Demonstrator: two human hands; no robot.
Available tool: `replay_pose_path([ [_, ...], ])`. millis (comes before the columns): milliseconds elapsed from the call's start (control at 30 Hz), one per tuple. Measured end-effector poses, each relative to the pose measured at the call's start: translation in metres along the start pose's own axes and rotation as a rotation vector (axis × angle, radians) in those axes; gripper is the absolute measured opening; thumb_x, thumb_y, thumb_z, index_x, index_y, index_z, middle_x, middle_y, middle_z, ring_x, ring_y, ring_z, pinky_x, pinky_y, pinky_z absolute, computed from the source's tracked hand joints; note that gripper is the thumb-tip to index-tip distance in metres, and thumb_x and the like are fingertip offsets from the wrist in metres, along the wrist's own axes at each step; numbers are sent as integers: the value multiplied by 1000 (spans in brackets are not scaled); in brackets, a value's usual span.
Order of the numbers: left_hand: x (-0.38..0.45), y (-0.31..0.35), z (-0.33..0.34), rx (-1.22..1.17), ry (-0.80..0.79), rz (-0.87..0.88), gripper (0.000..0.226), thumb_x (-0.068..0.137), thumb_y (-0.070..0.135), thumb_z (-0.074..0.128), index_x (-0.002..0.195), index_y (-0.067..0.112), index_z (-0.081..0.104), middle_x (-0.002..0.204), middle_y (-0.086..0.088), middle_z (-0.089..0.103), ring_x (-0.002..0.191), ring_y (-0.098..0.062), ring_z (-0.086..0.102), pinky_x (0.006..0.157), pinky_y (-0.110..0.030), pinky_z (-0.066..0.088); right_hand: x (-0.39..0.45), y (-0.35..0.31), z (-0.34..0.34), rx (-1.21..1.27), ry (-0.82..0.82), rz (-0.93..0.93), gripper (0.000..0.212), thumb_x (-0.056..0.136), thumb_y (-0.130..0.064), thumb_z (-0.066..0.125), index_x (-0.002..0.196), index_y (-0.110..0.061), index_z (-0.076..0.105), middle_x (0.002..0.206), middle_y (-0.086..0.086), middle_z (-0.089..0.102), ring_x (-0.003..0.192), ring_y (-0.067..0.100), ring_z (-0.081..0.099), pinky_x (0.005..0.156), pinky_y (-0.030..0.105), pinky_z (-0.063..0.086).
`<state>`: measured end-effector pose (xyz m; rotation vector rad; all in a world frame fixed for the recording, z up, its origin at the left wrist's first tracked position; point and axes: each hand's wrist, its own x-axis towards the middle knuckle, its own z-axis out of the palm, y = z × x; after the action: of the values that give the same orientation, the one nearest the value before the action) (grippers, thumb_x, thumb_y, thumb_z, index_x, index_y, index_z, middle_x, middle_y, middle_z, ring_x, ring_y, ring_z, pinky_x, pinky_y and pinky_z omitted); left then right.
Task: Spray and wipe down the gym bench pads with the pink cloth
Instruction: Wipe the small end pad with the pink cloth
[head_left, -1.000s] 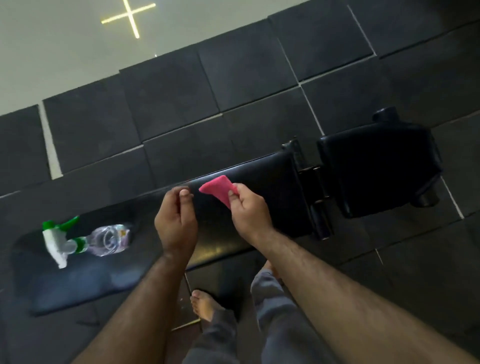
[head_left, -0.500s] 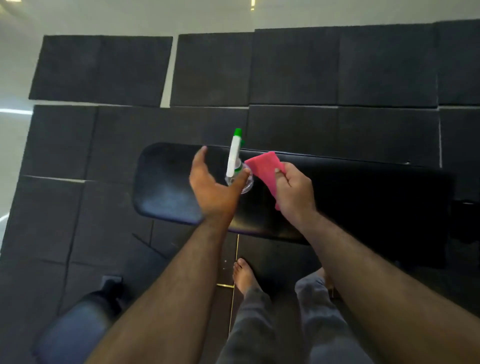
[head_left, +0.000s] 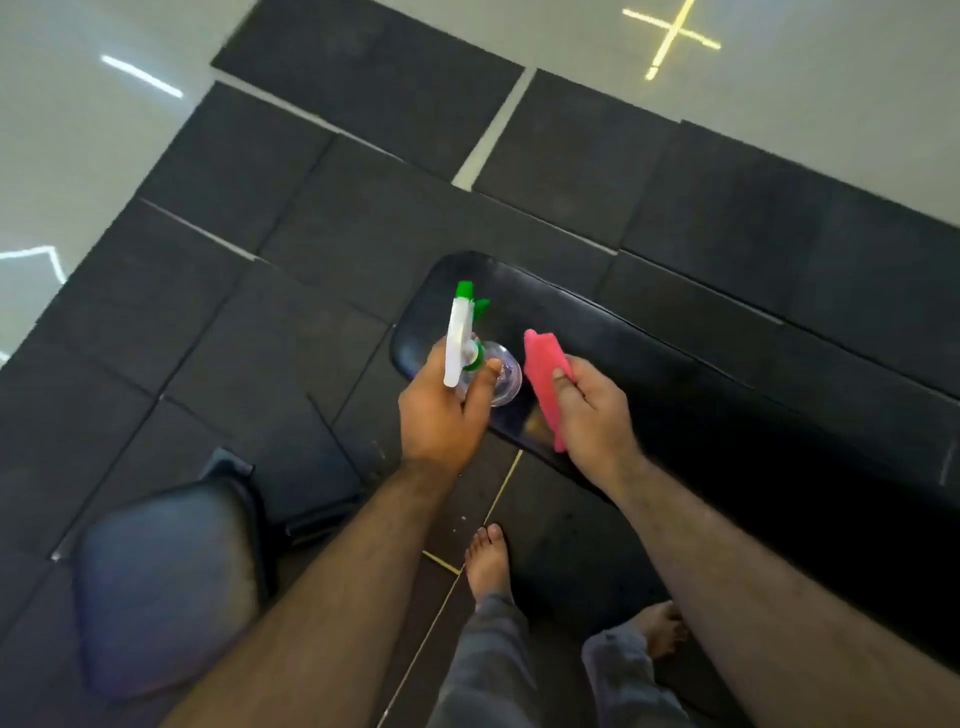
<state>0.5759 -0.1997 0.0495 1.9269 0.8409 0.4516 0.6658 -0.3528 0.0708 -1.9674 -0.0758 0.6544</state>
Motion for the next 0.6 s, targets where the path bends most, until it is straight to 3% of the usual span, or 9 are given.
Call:
replay_pose_path([
  [67,-10,-22,-46,19,96,-63,37,95,55,73,128,41,62,102,40,71,86,9,70,84,-21,58,-6,-10,46,-46,-160,-51,24,104,-40,55,106,-57,72,96,-20,71,83,7,69,69,33,52],
  [133,-25,-49,-91,57,210,-136,33,94,56,72,122,43,61,100,38,71,74,8,66,76,-18,54,-11,-13,96,-124,-218,-172,21,107,-22,60,116,-28,78,107,-15,63,99,22,68,80,34,53],
  [200,-44,-78,-136,99,328,-210,34,92,56,71,122,43,60,92,39,70,72,14,64,71,-5,46,-16,-19,149,-245,-229,-296,22,106,-13,60,117,-3,77,113,-2,56,105,26,62,93,38,54],
  [300,-80,-120,-193,123,479,-320,43,91,62,67,124,36,67,79,24,69,71,8,62,67,-9,44,-32,-35,221,-300,-352,-320,25,109,-15,56,123,-4,74,107,-3,58,103,27,65,95,46,55],
  [400,-122,-165,-244,166,650,-389,58,91,67,63,123,19,73,91,12,70,84,0,61,74,-19,41,-57,-42,298,-299,-515,-376,26,110,-15,54,127,-6,72,102,-6,56,98,34,68,89,48,56],
  [500,-158,-204,-279,151,759,-486,45,94,66,65,118,28,69,93,14,72,90,-6,65,77,-20,42,-79,-47,367,-314,-608,-519,29,108,-14,54,131,-10,72,108,-3,60,103,17,60,93,30,47],
  [600,-184,-232,-304,146,874,-582,43,92,68,66,121,36,64,91,22,70,93,0,64,80,-17,43,-97,-42,422,-396,-712,-631,36,102,-19,54,133,-14,72,115,-1,65,107,16,61,93,30,48],
])
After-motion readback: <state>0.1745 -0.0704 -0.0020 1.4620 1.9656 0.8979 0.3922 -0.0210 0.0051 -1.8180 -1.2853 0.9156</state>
